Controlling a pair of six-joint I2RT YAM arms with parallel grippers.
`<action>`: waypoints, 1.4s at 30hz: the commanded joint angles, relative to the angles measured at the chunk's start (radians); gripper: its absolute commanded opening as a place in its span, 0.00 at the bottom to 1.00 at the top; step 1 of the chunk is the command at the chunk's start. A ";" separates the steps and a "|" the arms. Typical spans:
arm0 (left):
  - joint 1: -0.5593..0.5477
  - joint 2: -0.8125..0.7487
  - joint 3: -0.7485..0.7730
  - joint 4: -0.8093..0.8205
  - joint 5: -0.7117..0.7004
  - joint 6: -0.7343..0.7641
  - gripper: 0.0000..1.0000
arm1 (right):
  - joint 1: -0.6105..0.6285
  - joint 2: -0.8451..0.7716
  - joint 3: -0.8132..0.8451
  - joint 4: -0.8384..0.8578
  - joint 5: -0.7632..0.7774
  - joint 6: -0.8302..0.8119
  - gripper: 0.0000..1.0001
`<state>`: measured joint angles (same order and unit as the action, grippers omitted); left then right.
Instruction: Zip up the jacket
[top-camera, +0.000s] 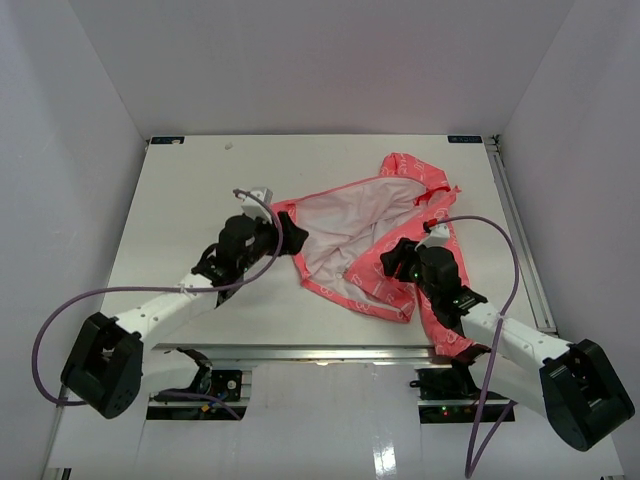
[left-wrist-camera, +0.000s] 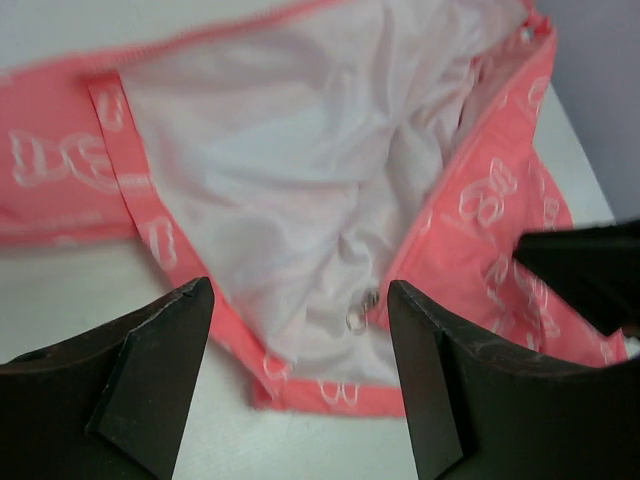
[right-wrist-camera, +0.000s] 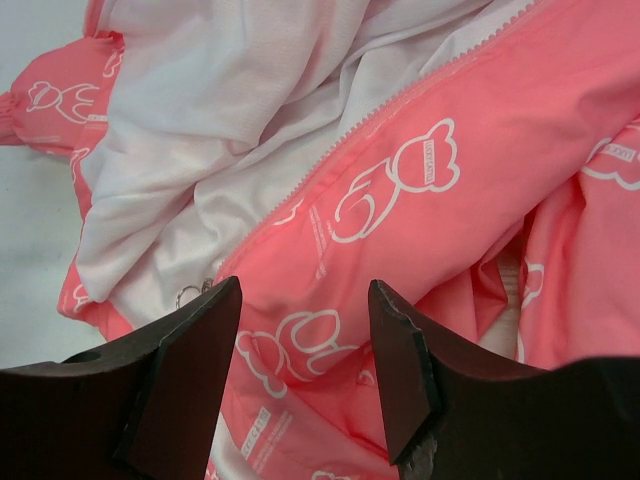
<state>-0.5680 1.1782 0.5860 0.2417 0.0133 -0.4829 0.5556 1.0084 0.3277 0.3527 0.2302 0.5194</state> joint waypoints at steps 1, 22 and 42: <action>0.134 0.142 0.257 -0.076 0.084 0.155 0.82 | -0.002 -0.034 -0.044 0.112 -0.057 -0.032 0.61; 0.240 0.752 0.660 -0.082 0.343 0.593 0.70 | -0.003 -0.285 -0.126 0.114 -0.153 -0.105 0.62; 0.250 0.832 0.716 -0.077 0.499 0.721 0.66 | -0.003 -0.281 -0.128 0.109 -0.151 -0.118 0.62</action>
<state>-0.3250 1.9844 1.2423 0.1993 0.4264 0.2057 0.5556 0.7303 0.2027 0.4217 0.0820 0.4226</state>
